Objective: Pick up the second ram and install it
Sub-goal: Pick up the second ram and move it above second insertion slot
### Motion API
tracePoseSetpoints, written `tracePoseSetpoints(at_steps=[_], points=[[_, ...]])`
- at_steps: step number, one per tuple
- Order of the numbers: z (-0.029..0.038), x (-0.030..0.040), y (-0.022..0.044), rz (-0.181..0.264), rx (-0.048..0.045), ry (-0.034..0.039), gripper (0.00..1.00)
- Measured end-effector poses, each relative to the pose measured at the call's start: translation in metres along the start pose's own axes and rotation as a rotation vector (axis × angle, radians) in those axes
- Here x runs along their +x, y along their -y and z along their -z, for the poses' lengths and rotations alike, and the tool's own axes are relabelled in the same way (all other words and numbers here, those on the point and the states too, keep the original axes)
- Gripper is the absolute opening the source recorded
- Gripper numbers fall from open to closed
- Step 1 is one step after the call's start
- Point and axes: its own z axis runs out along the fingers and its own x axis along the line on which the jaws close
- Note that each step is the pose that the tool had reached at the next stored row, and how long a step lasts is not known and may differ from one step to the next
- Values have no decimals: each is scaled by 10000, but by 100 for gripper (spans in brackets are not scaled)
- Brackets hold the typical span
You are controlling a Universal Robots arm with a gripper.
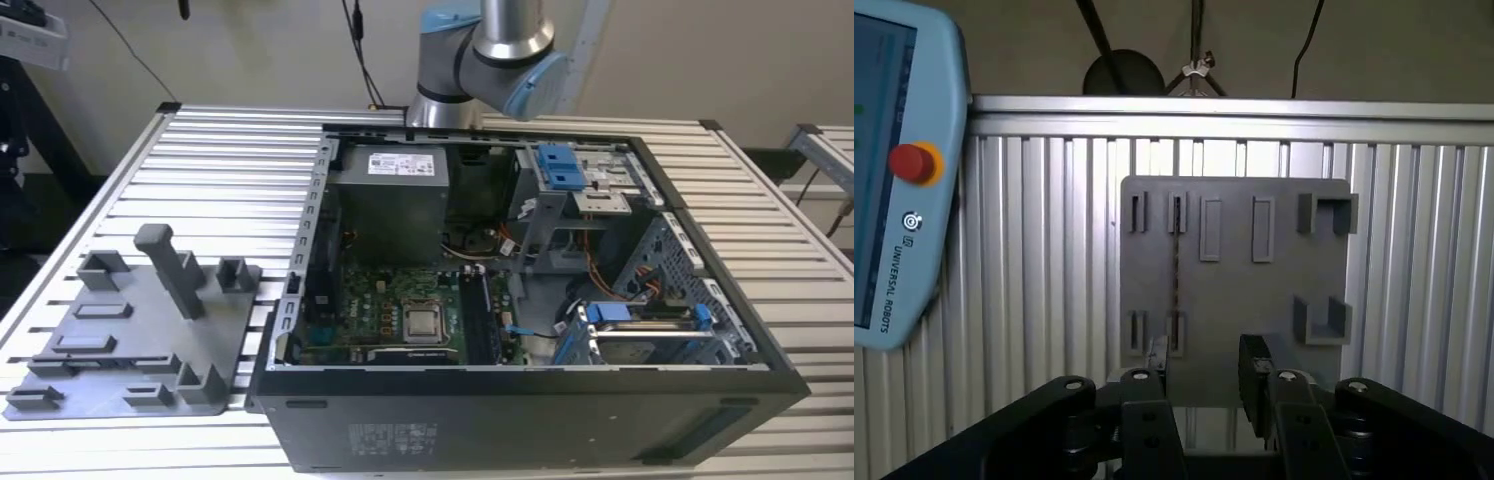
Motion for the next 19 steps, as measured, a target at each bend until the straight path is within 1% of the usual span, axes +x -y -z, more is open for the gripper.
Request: tracePoseSetpoints(at_steps=[11,16,19], points=[[-3,0,0,172,3,-5,42],[-49,-1,0,-163,-2,5,42],[-82,-1,2,-194,-3,6,42]])
